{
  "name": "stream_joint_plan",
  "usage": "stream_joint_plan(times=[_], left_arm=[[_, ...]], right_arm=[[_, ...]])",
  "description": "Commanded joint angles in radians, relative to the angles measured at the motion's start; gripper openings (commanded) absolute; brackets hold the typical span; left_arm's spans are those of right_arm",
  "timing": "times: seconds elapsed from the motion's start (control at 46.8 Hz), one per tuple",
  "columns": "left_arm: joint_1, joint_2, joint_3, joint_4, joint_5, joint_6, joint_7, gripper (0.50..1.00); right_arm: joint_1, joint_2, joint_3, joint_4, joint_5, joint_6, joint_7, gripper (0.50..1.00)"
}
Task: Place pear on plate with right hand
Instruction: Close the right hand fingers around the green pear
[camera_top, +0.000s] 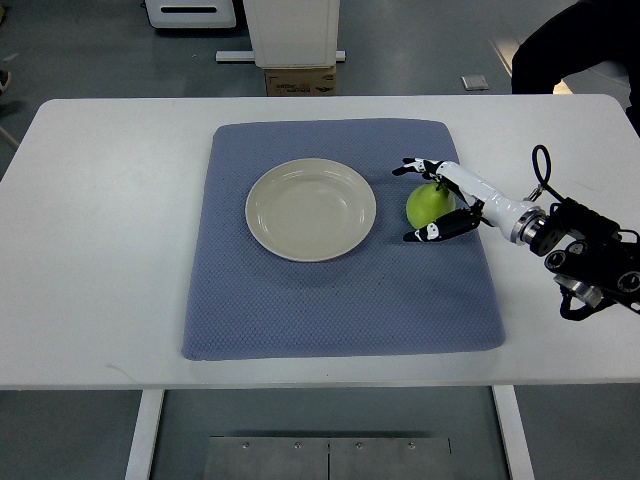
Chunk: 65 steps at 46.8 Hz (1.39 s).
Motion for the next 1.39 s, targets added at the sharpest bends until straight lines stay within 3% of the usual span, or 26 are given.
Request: stream_joint_plan(times=[0.0,0.192,0.385,0.812,0.984,1.048,1.133,1.155,1.368], left_arm=[[0.0,0.0,0.0,0.0,0.0,0.0,0.0,1.0],[0.0,0.0,0.0,0.0,0.0,0.0,0.0,1.0],[0.0,0.0,0.0,0.0,0.0,0.0,0.0,1.0],[0.0,0.0,0.0,0.0,0.0,0.0,0.0,1.0],[0.0,0.0,0.0,0.0,0.0,0.0,0.0,1.0],[0.0,0.0,0.0,0.0,0.0,0.0,0.0,1.0],[0.0,0.0,0.0,0.0,0.0,0.0,0.0,1.0],[0.0,0.0,0.0,0.0,0.0,0.0,0.0,1.0],[0.0,0.0,0.0,0.0,0.0,0.0,0.0,1.0]], right_arm=[[0.005,0.0,-0.006,-0.007,0.002,-0.009,-0.004,0.987],[0.005,0.002,-0.018,-0.008,0.002,-0.02,-0.01,0.983],[0.017,0.018,-0.043,-0.034,0.002,-0.02,-0.016,0.931],[0.037,0.034,-0.084,-0.065,0.002,-0.023,-0.028,0.906],[0.061,0.035,-0.164,-0.065,0.0,-0.043,-0.016,0.765],[0.063,0.035,-0.193,-0.065,0.0,-0.055,-0.004,0.69],[0.077,0.035,-0.219,-0.065,0.0,-0.06,0.004,0.517],[0.083,0.035,-0.222,-0.065,0.0,-0.06,0.005,0.5],[0.11,0.038,-0.221,-0.063,0.008,-0.058,0.008,0.5]])
